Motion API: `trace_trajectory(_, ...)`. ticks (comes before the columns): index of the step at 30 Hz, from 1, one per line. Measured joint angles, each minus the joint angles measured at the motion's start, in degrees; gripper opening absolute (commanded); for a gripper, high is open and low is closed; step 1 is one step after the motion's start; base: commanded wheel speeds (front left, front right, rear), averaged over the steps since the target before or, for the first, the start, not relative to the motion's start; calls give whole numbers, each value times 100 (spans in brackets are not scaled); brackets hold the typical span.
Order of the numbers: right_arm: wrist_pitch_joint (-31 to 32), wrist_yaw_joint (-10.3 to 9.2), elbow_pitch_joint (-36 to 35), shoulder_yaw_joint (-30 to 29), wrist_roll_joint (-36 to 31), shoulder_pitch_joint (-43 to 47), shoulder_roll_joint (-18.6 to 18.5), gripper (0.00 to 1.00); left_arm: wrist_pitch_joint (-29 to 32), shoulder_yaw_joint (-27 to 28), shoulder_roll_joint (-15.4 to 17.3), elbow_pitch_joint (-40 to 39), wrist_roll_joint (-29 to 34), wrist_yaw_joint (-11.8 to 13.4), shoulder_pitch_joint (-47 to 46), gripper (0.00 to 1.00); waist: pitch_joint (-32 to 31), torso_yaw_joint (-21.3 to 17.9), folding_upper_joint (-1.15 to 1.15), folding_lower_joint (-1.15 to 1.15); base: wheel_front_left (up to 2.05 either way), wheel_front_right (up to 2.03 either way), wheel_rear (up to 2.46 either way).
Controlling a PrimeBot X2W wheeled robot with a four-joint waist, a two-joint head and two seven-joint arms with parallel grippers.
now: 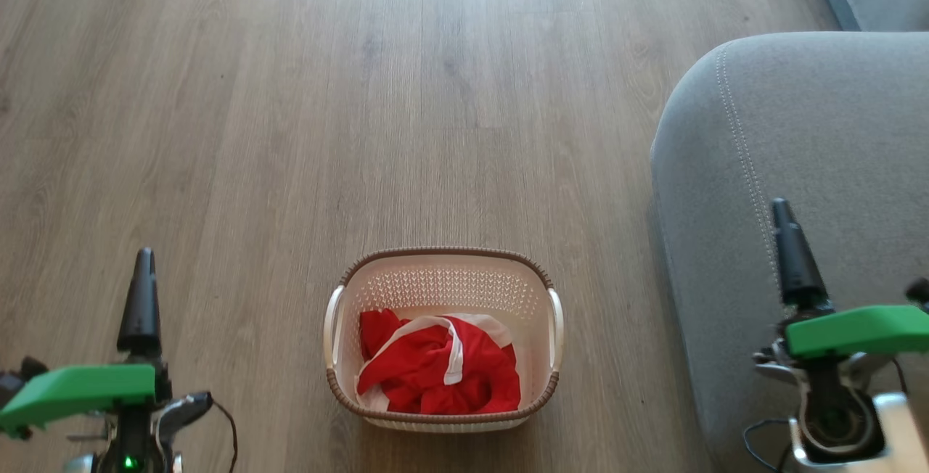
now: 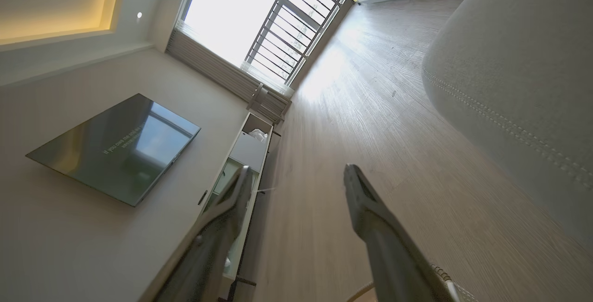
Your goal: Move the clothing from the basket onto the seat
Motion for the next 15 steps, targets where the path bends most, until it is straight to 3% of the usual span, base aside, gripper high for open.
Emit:
trace_trajectory(7, -60, 0, -274, 229, -804, -119, -2, 100, -102, -118, 0, -638, 657, 403, -21, 100, 43, 32, 0, 0, 0, 0, 0)
trace_trajectory(15, -220, 0, -662, 380, -1670, -249, -45, 100, -221, -781, 2, -1480, 1923, 1073, -117, 100, 90, 90, 0, 0, 0, 0, 0)
